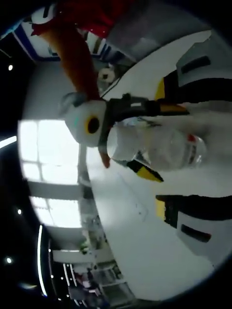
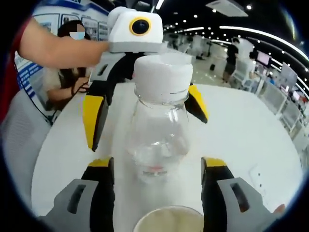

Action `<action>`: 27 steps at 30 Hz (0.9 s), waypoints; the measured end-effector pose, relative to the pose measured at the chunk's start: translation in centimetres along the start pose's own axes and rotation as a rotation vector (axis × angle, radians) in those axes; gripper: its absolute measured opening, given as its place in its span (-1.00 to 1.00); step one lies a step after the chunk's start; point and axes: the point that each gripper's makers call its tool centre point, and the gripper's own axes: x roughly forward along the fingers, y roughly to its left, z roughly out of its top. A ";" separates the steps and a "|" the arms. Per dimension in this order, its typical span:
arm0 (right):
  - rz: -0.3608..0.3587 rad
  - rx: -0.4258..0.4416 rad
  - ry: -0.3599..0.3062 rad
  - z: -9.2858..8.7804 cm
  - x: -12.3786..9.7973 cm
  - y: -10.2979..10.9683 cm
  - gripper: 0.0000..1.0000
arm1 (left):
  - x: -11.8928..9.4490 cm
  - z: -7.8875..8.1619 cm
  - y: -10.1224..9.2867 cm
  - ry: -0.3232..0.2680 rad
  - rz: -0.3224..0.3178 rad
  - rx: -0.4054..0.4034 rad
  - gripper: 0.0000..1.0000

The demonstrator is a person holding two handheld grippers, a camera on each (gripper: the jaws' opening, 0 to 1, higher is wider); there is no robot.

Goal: Arrange the tabletop items into an orderly group along one side of the table until the central work area is clear of visible clutter.

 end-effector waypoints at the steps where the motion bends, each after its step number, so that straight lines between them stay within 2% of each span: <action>1: -0.003 0.005 -0.007 0.1 0.0 0.0 0.66 | 0.0 0.0 0.1 -0.003 0.006 -0.008 0.69; 2: -0.011 0.017 -0.026 0.5 -0.1 -0.1 0.75 | -0.1 0.0 0.1 -0.001 0.012 -0.016 0.77; 3: -0.019 0.022 -0.038 0.7 -0.2 -0.2 0.81 | -0.1 0.0 0.2 -0.001 0.025 -0.047 0.94; 6: -0.036 0.038 -0.076 1.5 -0.4 -0.3 0.99 | -0.4 0.0 0.1 0.002 0.032 -0.056 0.98; 17: -0.058 0.047 -0.088 2.1 -1.7 0.2 0.99 | -1.6 0.1 -0.7 0.009 0.060 -0.063 0.98; 27: -0.117 0.082 -0.130 2.5 -4.6 0.4 0.99 | -2.6 1.1 -1.7 -0.002 0.085 -0.067 0.98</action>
